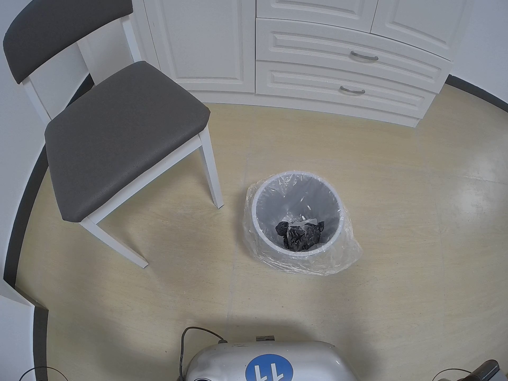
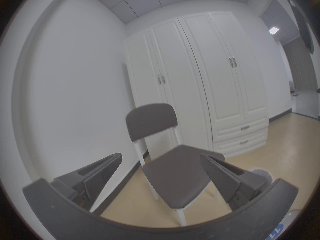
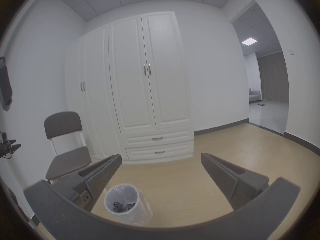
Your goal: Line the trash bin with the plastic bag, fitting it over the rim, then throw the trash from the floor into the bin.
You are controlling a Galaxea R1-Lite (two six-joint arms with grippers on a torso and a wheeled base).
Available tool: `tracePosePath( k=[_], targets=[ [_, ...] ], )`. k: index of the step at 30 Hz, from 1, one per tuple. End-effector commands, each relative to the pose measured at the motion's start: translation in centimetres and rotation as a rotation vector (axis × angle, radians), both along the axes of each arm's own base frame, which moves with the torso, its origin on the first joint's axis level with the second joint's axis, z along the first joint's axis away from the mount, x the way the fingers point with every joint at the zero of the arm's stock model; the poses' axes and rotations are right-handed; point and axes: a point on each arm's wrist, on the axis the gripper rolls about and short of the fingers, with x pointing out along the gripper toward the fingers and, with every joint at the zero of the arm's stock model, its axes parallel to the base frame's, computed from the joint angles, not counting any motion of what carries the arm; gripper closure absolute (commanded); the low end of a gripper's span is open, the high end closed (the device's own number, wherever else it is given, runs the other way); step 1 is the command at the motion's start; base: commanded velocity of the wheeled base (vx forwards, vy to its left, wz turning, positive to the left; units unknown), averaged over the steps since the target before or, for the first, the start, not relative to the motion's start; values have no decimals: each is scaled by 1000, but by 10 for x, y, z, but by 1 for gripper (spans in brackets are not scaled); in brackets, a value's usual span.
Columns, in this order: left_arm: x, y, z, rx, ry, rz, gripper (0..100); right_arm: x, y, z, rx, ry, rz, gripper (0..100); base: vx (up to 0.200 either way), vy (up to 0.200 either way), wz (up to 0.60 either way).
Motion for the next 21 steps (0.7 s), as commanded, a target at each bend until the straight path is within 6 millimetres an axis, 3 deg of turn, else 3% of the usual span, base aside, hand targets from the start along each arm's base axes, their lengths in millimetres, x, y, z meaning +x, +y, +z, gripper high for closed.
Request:
tracePosePath(
  k=[1,8,15,21],
  targets=[
    [-34,5,10,-21,-155,27,0,-26,0,10,1,-132,-17,0,0,0,0],
    [-55,6,11,-31,-241,65,0,-55,3,22,-17,-256,-52,0,0,0,0],
    [-90,7,3,-28,-290,84,0,-76,6,11,-33,-308,-78,0,0,0,0],
    [-118,4,-2,-24,-295,118,0,-79,4,7,-29,-325,-63,0,0,0,0]
  ],
)
